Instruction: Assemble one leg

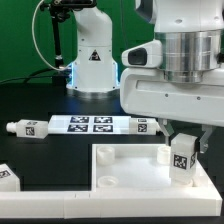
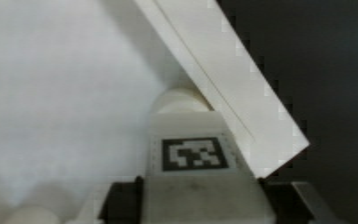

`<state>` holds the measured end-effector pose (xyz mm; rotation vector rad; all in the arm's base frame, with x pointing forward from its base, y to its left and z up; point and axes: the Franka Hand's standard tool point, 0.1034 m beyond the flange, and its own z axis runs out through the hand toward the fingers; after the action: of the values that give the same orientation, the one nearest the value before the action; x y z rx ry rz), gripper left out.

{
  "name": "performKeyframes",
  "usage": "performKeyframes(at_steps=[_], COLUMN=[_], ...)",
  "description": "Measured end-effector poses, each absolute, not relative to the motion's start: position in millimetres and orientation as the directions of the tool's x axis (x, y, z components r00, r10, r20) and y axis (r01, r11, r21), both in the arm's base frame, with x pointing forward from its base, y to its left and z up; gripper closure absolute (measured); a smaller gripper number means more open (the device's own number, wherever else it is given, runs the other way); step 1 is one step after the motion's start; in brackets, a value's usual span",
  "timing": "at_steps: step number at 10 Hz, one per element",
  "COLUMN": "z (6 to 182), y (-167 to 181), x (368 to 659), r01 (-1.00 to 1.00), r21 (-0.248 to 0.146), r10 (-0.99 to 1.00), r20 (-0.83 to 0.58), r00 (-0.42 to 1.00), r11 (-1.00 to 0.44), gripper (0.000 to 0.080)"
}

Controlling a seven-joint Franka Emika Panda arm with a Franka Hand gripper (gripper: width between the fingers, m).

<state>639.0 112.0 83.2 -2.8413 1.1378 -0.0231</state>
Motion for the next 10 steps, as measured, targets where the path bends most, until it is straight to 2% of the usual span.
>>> performKeyframes(at_steps=[2,3,5,7,8,9,10], z=[82.3,81.9,80.8,80.5,80.2,79.9,82.3], y=[111.2,112.5,117.7,117.7,118.9,119.4,119.1], x=[640.3,640.7,640.6,640.4,639.9,638.7,638.9], r01=[-0.931,-0.978,-0.998,-0.996,-0.996,-0.964,-0.898], r21=[-0.088,-0.076,-0.065,-0.073,-0.073,-0.099,-0.116], r10=[-0.926,-0.97,-0.989,-0.987,-0.987,-0.959,-0.895], r20=[-0.101,-0.133,-0.15,-0.146,-0.146,-0.118,-0.093], r00=[0.363,0.203,0.008,0.066,0.068,0.256,0.436], r11=[-0.355,-0.195,0.002,-0.056,-0.058,-0.245,-0.425], gripper=[0.051,0.051,0.0509,0.0509,0.03,0.03,0.0178])
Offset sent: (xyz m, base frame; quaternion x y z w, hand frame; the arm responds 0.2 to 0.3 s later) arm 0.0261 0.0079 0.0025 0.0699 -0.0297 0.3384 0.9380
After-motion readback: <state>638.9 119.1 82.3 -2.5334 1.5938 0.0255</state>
